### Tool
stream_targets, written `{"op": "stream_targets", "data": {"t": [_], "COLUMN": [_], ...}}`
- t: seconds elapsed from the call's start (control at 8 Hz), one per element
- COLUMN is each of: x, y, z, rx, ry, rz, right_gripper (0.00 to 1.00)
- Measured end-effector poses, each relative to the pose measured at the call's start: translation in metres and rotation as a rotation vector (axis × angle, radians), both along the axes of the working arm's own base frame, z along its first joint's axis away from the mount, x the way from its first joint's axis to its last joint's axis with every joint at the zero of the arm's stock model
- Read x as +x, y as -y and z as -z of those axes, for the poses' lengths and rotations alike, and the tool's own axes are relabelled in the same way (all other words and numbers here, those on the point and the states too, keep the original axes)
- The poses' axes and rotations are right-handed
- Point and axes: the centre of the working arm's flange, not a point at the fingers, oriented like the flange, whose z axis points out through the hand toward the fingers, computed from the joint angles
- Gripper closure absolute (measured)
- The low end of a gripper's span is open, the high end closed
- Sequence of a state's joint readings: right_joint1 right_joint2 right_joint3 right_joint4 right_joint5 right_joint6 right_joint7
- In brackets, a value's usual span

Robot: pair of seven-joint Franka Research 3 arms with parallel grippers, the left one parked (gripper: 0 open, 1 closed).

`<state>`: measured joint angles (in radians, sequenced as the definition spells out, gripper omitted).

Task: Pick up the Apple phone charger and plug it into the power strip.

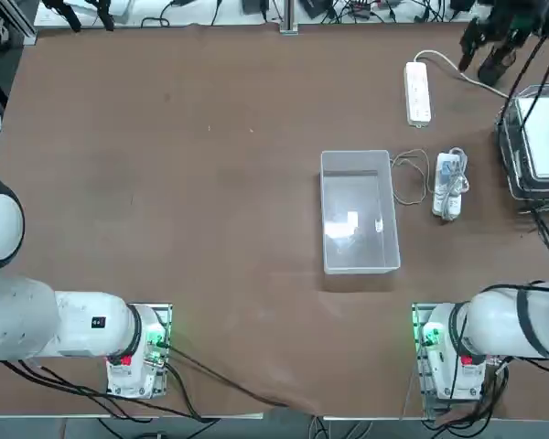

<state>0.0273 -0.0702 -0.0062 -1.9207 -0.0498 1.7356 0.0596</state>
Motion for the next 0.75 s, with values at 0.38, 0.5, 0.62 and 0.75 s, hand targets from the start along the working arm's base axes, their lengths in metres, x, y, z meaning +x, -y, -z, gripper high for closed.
{"op": "stream_targets", "data": {"t": [0.38, 0.5, 0.62, 0.75], "x": [-0.017, -0.026, -0.037, -0.046], "y": [-0.016, -0.021, -0.022, -0.02], "z": [0.086, 0.116, 0.143, 0.165], "rx": [-0.114, -0.147, -0.171, -0.196], "ry": [-0.011, -0.005, -0.006, -0.017], "rz": [0.073, 0.078, 0.075, 0.053], "right_gripper": [0.0, 0.0, 0.0, 0.0]}}
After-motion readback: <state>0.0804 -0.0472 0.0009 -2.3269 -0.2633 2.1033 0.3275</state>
